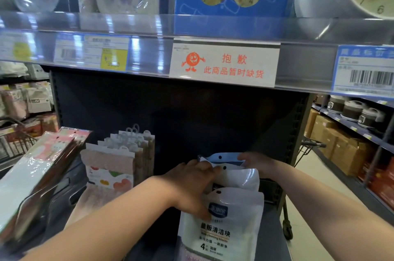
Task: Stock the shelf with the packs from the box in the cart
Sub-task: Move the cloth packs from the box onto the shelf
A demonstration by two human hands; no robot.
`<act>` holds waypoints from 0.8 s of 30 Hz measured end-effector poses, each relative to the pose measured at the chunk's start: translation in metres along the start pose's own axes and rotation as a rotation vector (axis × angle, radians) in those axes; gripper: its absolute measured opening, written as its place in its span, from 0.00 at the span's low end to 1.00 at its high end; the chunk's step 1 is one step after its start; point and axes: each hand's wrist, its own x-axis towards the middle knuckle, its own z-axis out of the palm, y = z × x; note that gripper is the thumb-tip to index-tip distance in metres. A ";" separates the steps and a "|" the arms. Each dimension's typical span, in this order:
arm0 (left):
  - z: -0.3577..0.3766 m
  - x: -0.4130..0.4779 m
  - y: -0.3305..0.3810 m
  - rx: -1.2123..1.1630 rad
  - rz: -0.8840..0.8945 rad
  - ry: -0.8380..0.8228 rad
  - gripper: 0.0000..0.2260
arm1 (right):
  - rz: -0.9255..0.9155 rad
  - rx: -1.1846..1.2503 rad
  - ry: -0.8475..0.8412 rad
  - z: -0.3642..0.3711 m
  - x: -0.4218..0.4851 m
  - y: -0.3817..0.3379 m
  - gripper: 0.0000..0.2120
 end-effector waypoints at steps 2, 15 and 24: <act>-0.001 0.002 0.001 0.023 0.013 -0.005 0.42 | -0.049 0.022 -0.030 -0.001 -0.003 0.000 0.13; 0.003 0.007 -0.001 0.042 -0.030 -0.036 0.55 | -0.111 0.500 -0.388 -0.030 -0.032 0.004 0.14; -0.001 -0.001 0.003 0.039 -0.045 -0.098 0.47 | 0.089 0.361 0.260 -0.012 0.026 0.023 0.19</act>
